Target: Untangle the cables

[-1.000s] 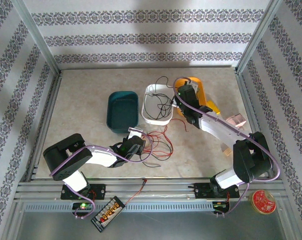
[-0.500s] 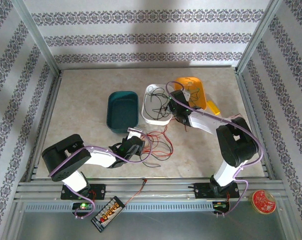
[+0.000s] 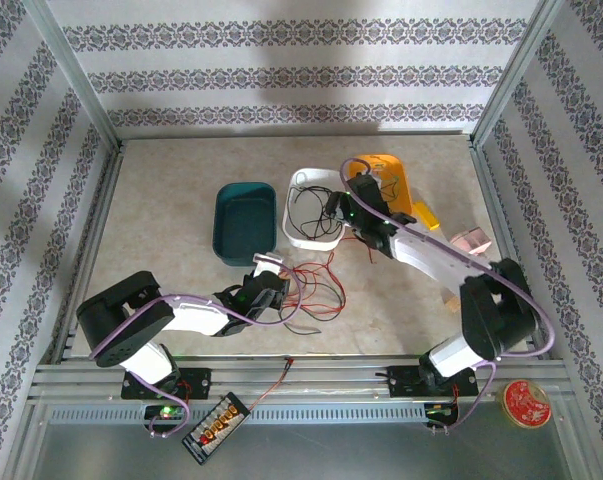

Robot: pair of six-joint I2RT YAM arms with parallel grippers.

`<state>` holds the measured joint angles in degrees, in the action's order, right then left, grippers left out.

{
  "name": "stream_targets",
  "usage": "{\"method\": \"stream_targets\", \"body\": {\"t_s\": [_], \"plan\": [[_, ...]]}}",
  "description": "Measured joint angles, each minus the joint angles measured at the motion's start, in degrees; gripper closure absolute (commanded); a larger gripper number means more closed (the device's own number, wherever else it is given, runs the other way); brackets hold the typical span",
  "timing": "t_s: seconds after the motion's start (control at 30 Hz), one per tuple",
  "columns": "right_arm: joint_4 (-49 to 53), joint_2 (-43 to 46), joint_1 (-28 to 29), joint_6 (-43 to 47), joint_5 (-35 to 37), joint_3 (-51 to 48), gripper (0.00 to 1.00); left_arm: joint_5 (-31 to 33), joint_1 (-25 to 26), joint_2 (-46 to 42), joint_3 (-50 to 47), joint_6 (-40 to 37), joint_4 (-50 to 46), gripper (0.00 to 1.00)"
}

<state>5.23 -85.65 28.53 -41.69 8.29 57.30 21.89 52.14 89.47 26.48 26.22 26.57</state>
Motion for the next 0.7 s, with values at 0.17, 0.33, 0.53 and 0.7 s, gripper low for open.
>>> {"method": "stream_targets", "body": {"t_s": [0.17, 0.33, 0.53, 0.7], "plan": [[4.0, 8.6, 1.0, 6.6, -3.4, -3.9, 0.48, 0.0, 0.0, -1.2, 0.0, 0.0, 0.0, 0.54], [11.4, 15.7, 7.2, 13.7, -12.6, -9.5, 0.48, 0.0, 0.0, -1.6, 0.0, 0.0, 0.0, 0.54], [17.6, 15.4, 12.5, 17.6, -17.7, -14.6, 0.61, 0.0, 0.0, -1.3, 0.4, 0.0, 0.0, 0.54], [18.1, 7.1, 12.6, 19.1, -18.3, -14.8, 0.66, 0.0, 0.0, -1.0, 1.6, 0.0, 0.0, 0.54]]}}
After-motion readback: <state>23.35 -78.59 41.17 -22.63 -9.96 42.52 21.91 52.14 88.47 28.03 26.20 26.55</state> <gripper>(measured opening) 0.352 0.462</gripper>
